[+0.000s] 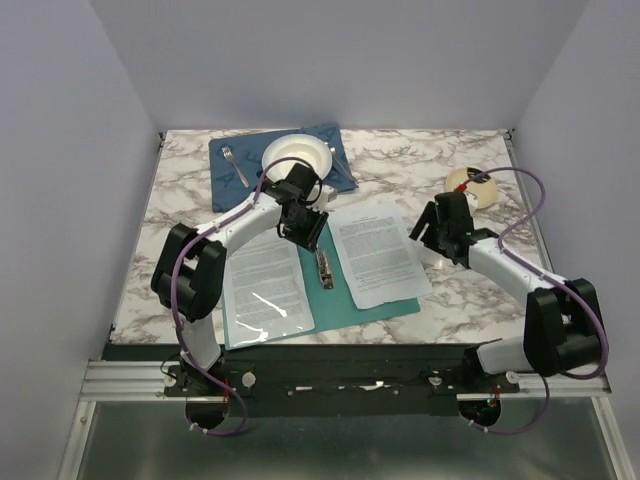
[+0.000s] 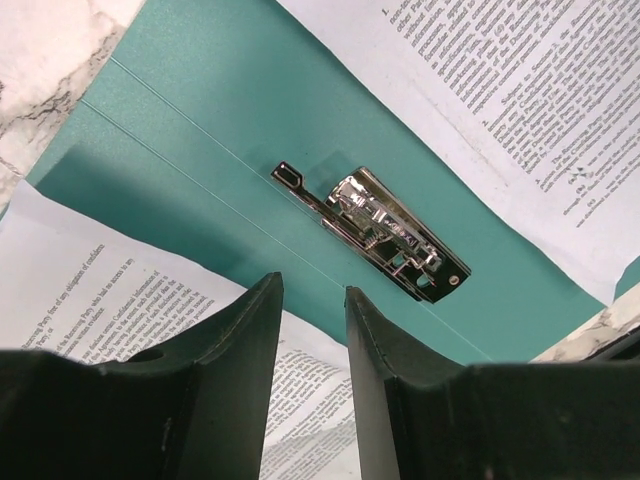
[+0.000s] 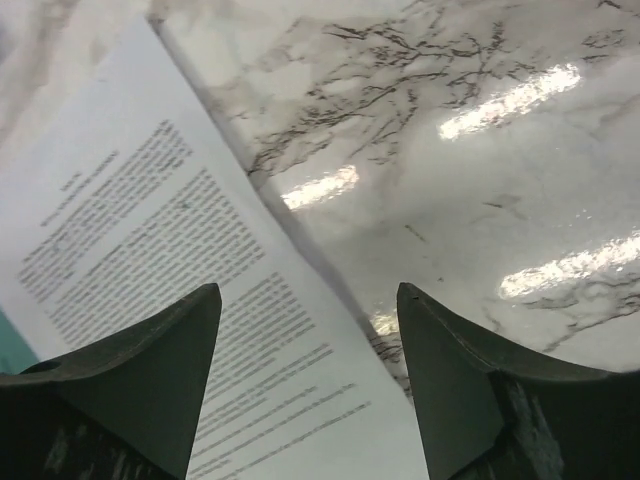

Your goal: Put the files into the folder

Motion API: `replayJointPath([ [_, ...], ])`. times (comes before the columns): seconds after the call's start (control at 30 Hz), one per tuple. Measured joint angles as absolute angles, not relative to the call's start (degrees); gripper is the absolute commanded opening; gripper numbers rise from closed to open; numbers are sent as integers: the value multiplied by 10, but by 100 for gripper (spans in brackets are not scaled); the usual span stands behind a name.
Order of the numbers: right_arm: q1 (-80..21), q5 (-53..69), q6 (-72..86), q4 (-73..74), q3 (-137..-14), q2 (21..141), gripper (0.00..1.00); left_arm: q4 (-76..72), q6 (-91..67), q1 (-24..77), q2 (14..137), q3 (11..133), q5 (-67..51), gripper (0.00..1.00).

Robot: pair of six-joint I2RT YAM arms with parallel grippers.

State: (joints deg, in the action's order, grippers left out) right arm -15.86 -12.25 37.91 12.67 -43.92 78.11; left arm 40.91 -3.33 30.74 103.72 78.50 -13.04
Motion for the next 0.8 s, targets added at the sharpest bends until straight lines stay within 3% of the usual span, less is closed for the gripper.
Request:
replayJointPath([
  [0.17,-125,-82,355,141,-449,842,77,404,-20,307,1045,758,-131,46],
  [0.47,-120,17,352,104,-404,844,54,392,-12,307,1054,737,-124,46],
  [0.8,-120,98,387,96,-321,753,13,376,-11,307,1088,738,-115,45],
])
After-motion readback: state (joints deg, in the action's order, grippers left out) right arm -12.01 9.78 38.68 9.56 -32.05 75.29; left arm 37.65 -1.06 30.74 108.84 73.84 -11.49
